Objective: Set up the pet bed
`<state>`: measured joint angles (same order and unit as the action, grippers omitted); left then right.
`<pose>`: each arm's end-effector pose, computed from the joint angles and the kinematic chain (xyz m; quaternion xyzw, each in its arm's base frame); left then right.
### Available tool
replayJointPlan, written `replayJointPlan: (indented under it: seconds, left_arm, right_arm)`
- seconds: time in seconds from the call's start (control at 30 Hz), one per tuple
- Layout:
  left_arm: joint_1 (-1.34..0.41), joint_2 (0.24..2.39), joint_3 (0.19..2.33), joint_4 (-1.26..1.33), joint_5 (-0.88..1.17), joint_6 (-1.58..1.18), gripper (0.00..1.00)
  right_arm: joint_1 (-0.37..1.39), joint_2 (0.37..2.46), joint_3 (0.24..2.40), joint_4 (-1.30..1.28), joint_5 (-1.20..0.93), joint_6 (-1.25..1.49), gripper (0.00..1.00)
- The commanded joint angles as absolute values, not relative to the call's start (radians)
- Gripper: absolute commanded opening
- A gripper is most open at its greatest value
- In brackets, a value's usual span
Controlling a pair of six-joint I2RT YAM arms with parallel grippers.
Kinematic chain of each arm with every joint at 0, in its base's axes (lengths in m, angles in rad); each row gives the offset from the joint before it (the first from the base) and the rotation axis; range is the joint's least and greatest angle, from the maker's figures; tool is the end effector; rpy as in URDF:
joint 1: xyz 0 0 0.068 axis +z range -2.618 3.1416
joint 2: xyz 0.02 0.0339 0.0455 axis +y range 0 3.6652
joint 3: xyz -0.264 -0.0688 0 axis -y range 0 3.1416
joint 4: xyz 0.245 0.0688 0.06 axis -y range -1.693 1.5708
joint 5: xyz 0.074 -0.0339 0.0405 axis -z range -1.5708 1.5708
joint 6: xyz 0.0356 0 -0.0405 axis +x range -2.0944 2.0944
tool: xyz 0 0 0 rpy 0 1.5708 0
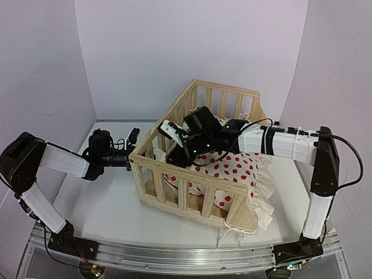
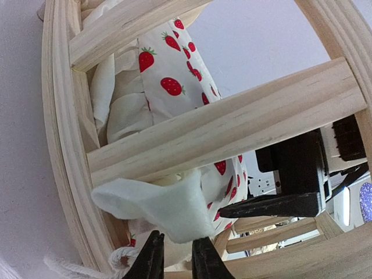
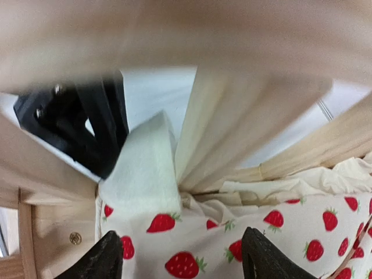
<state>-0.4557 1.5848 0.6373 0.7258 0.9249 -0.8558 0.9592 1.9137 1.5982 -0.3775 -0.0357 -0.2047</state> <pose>0.2645 -0.1613 0.1926 0.1342 0.7404 -0.6170 0.2306 0.2542 0.3647 0.2731 -0.5038 0.7519 0.1715 0.3890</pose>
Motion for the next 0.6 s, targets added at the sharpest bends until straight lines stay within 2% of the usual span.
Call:
replayJointPlan:
  seconds: [0.0, 0.1, 0.2, 0.3, 0.43, 0.53, 0.57]
  left_arm:
    - [-0.457, 1.557, 0.634, 0.767, 0.942, -0.859, 0.19]
    - [-0.458, 1.551, 0.632, 0.767, 0.935, -0.858, 0.19]
    - [-0.457, 1.535, 0.628, 0.766, 0.926, -0.858, 0.20]
    - [-0.457, 1.510, 0.614, 0.767, 0.905, -0.858, 0.27]
    - [-0.452, 1.482, 0.584, 0.755, 0.882, -0.839, 0.39]
    - [-0.442, 1.455, 0.560, 0.739, 0.862, -0.819, 0.46]
    - [-0.437, 1.444, 0.551, 0.730, 0.854, -0.813, 0.48]
  right_arm:
    - [0.970, 1.855, 1.531, -0.381, 0.000, -0.234, 0.74]
    - [0.971, 1.883, 1.529, -0.371, 0.028, -0.232, 0.73]
    - [0.970, 1.898, 1.528, -0.348, 0.050, -0.208, 0.66]
    - [0.971, 1.874, 1.515, -0.326, 0.064, -0.186, 0.40]
    - [0.971, 1.802, 1.504, -0.354, 0.052, -0.135, 0.13]
    - [0.969, 1.745, 1.496, -0.466, 0.022, -0.103, 0.01]
    - [0.967, 1.724, 1.492, -0.502, 0.016, -0.093, 0.00]
